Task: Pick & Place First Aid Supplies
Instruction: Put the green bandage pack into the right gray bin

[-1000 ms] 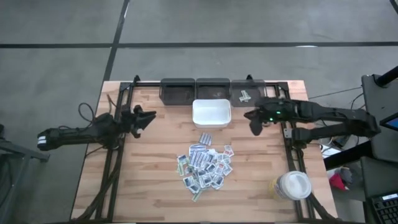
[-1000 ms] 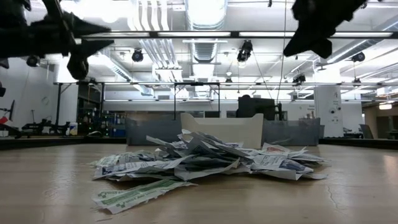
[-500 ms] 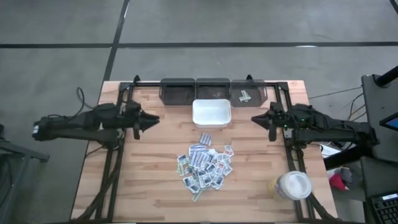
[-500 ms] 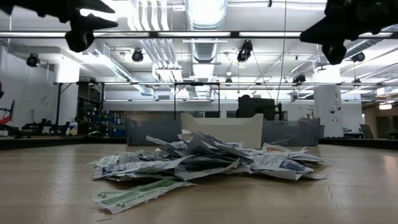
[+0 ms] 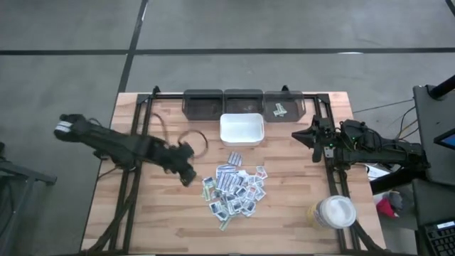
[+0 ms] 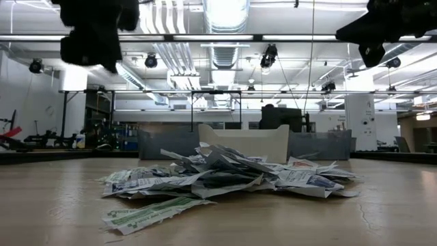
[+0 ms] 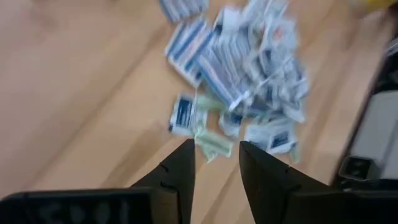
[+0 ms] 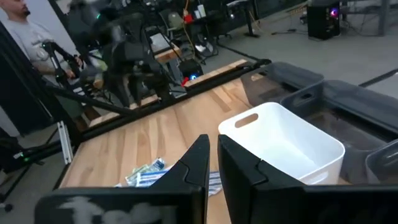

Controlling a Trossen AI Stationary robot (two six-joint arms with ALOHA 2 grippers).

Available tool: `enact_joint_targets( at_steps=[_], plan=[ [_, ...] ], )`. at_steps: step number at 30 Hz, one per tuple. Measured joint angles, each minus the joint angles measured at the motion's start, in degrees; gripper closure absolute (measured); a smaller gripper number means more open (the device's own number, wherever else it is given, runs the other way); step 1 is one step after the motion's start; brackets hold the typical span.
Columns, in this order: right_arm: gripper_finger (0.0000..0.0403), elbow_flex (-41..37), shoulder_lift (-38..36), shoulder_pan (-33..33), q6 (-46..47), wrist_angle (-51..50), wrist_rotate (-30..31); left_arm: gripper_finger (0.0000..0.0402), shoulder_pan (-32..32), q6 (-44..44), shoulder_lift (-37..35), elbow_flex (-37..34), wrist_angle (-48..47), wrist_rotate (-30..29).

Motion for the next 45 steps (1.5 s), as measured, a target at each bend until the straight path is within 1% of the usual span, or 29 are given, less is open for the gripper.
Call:
enact_joint_targets(
  at_steps=[4, 9, 12, 16, 23, 27, 31, 45],
  plan=[
    [0.0371, 0.0, 0.01, 0.0, -1.14, 0.0, 0.04, 0.0282, -2.59, 1.07, 8.76, 2.59, -0.17, -0.02],
    [0.0371, 0.0, -0.06, -0.01, -1.92, -0.06, 0.15, 0.0282, -4.35, 9.63, 18.28, 5.24, 1.92, 0.09],
    [0.0371, 0.0, -0.06, -0.03, -1.92, -0.35, 0.15, 0.0282, -4.89, 11.97, 22.42, 7.31, 2.87, 0.52],
    [0.0371, 0.0, -0.04, -0.02, -1.92, -0.51, 0.13, 0.0282, -4.96, 11.71, 26.88, 8.43, 2.22, 1.21],
    [0.0371, 0.0, -0.04, -0.02, -1.92, -1.43, 0.09, 0.0282, -5.07, 11.64, 29.17, 9.34, 4.06, 1.16],
    [0.0371, 0.0, -0.02, -0.02, -1.92, -2.96, 0.0, 0.0282, -5.07, 11.81, 29.2, 9.18, 4.38, 0.72],
    [0.0371, 0.0, -0.01, -0.02, -1.93, -4.06, 0.0, 0.0282, -5.07, 11.51, 29.26, 8.63, 4.32, -1.28],
    [0.0371, 0.0, 0.01, 0.0, -2.8, -5.71, 0.02, 0.0282, -5.07, 11.97, 31.22, 8.39, 4.84, -2.25]
  ],
)
